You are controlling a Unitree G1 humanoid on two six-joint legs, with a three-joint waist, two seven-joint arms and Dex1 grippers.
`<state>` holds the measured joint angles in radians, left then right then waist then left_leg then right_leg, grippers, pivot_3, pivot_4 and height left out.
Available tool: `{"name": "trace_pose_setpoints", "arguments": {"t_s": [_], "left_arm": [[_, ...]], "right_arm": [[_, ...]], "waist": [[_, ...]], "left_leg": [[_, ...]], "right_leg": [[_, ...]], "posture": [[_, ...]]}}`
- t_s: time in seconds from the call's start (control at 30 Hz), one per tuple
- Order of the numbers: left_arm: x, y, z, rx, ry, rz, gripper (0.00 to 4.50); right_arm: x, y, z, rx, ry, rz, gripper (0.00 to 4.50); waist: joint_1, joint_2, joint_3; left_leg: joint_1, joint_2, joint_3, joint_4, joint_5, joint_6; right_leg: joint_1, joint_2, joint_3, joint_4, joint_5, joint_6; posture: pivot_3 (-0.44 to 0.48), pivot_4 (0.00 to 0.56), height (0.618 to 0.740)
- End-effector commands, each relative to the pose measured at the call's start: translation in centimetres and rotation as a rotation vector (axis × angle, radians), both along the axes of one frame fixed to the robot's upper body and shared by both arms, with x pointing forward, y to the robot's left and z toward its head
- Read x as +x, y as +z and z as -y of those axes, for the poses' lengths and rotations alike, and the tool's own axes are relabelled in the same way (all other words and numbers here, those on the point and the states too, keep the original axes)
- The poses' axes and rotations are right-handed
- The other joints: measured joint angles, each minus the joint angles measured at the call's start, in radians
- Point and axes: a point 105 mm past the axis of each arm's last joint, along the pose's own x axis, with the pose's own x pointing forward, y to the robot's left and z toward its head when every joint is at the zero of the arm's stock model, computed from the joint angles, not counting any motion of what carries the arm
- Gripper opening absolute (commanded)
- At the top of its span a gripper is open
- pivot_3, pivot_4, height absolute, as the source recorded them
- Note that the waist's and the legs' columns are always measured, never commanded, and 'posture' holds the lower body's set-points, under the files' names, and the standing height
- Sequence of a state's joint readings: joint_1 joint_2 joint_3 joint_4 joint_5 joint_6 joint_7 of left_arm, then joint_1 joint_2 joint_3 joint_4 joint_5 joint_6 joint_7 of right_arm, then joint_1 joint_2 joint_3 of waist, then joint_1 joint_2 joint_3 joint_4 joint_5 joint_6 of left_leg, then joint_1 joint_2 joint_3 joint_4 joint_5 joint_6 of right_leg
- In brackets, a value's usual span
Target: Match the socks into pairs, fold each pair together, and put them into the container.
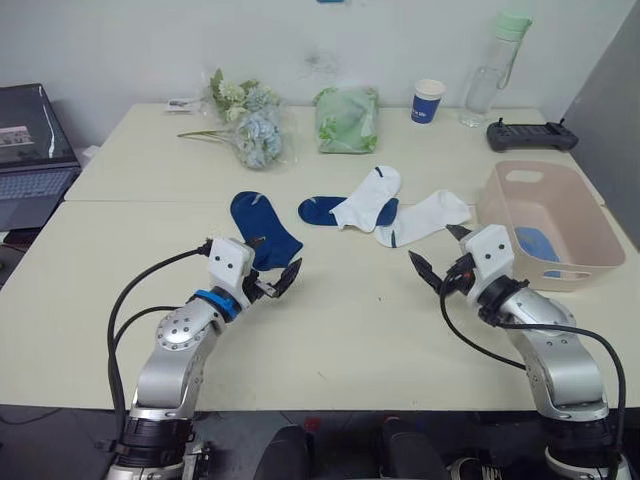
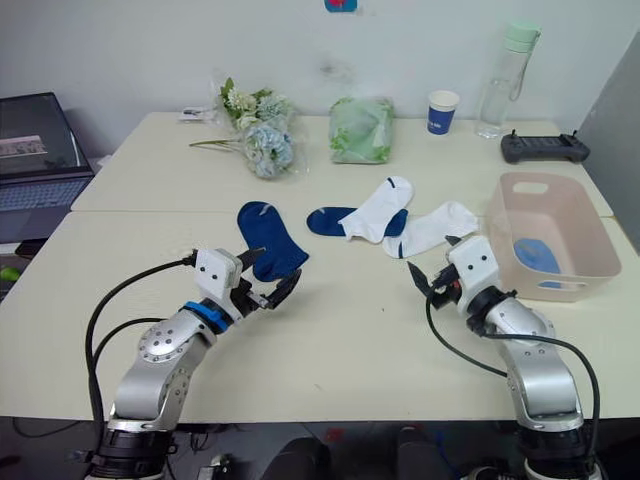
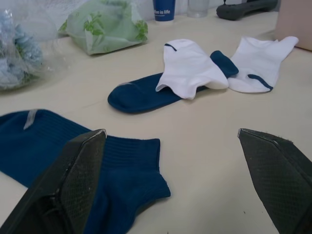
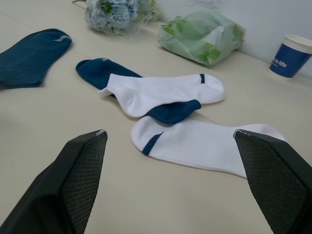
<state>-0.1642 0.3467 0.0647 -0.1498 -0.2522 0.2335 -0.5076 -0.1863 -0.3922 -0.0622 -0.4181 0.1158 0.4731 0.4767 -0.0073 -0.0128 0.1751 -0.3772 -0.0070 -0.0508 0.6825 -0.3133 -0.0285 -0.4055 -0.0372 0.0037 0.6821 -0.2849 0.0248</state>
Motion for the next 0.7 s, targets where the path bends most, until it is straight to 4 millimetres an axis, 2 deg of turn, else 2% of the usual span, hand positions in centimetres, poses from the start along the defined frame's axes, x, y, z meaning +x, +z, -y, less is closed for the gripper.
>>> {"name": "trace_pose_setpoints", "arguments": {"t_s": [0.03,0.17,0.3,0.47,0.57,0.7], "left_arm": [[0.8,1.7,-0.1,-0.031,0.024,0.069,4.50],[0.3,0.2,0.5,0.002,0.024,0.053,4.50],[-0.4,-0.7,0.1,-0.010,0.077,0.013,4.50],[-3.0,-2.1,-0.1,-0.050,0.110,-0.061,4.50],[-4.3,-2.8,-1.0,-0.018,0.139,-0.079,4.50],[-5.7,-3.4,-2.7,-0.012,0.197,-0.087,4.50]], "right_arm": [[0.1,1.7,0.2,0.001,-0.009,0.052,4.46],[-0.6,0.0,0.9,-0.013,-0.017,-0.036,4.46],[-1.1,-1.1,1.5,-0.026,-0.051,-0.066,4.46],[-2.4,-2.2,3.3,-0.031,-0.117,-0.086,4.46],[-2.8,-3.2,3.7,-0.053,-0.140,-0.101,4.46],[-3.1,-4.2,2.9,-0.054,-0.124,-0.099,4.46]], "waist": [[0.000,0.000,0.000],[0.000,0.000,-0.001],[0.001,0.000,-0.001],[0.001,0.000,-0.001],[0.000,0.000,-0.001],[-0.001,-0.001,-0.002]], "left_leg": [[0.000,0.000,0.000,0.000,0.000,0.000],[0.000,0.000,0.001,-0.001,0.000,0.000],[0.000,0.000,0.001,-0.001,0.001,-0.001],[0.001,0.000,0.001,-0.001,0.000,0.001],[0.002,0.000,0.002,-0.001,0.000,0.001],[0.005,0.000,0.002,-0.002,0.000,0.001]], "right_leg": [[0.000,0.000,0.000,0.000,0.000,0.000],[0.000,0.000,0.001,-0.001,0.000,0.000],[0.000,0.000,0.001,-0.002,0.000,0.000],[0.001,0.000,0.002,0.000,0.000,0.000],[0.001,0.000,0.003,-0.001,0.000,0.000],[0.003,0.001,0.004,0.000,0.000,0.000]], "posture": [[0.000,0.150,0.740],[0.000,0.150,0.740],[0.000,0.150,0.740],[0.000,0.150,0.740],[0.000,0.150,0.740],[0.000,0.150,0.740]]}}
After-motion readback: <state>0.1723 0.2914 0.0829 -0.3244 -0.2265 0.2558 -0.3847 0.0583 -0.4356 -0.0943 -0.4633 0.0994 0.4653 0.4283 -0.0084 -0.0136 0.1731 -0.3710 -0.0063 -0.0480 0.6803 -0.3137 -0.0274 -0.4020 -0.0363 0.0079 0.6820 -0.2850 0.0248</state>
